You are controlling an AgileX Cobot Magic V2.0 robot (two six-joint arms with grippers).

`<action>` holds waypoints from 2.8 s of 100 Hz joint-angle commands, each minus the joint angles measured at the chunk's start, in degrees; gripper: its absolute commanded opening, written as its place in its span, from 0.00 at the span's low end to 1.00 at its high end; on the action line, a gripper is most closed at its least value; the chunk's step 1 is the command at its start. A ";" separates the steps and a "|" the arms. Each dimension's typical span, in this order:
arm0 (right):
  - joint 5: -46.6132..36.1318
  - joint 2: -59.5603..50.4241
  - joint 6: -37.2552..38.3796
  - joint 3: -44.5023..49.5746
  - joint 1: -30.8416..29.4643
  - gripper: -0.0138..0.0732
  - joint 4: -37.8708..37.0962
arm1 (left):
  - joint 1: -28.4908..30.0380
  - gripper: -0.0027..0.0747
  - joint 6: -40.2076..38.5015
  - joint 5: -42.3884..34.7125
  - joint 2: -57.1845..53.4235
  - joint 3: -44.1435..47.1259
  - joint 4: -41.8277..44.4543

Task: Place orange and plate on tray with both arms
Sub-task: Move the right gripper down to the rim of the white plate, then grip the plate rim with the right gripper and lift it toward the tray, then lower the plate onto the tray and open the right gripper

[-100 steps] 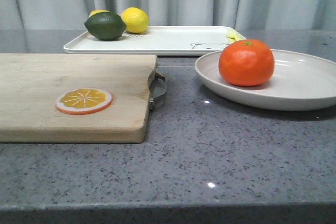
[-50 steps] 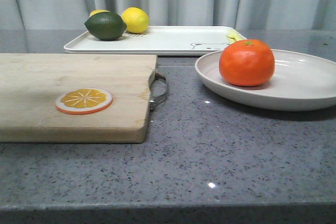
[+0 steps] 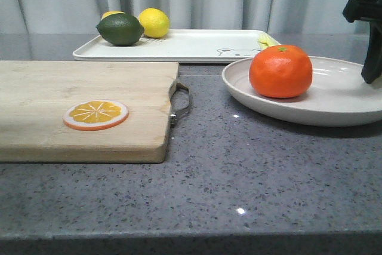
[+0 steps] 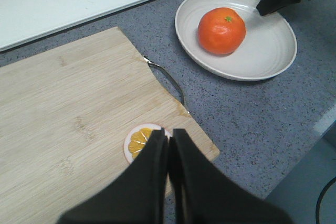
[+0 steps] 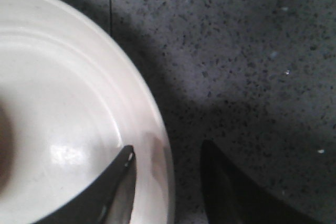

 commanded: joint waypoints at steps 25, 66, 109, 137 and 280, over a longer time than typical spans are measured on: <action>-0.85 -0.76 -0.48 -1.98 -0.13 0.43 0.48 | 0.16 0.01 -0.46 -4.01 -0.58 -1.53 -0.81; -0.78 -0.76 -0.48 -1.98 -0.21 0.09 0.59 | 0.16 0.01 -0.46 -4.01 -0.58 -1.53 -0.81; 2.34 -0.76 -0.54 -10.63 -0.90 0.09 6.75 | 0.16 0.01 -0.46 -4.01 -0.58 -1.53 -3.98; 4.67 7.09 -2.90 -24.47 -0.65 0.09 13.00 | 0.16 0.01 -0.46 -4.01 -0.58 -1.53 -3.91; 9.30 47.24 2.78 -77.83 4.22 0.33 16.68 | 0.16 0.01 -0.46 -4.01 -0.58 -1.53 -3.70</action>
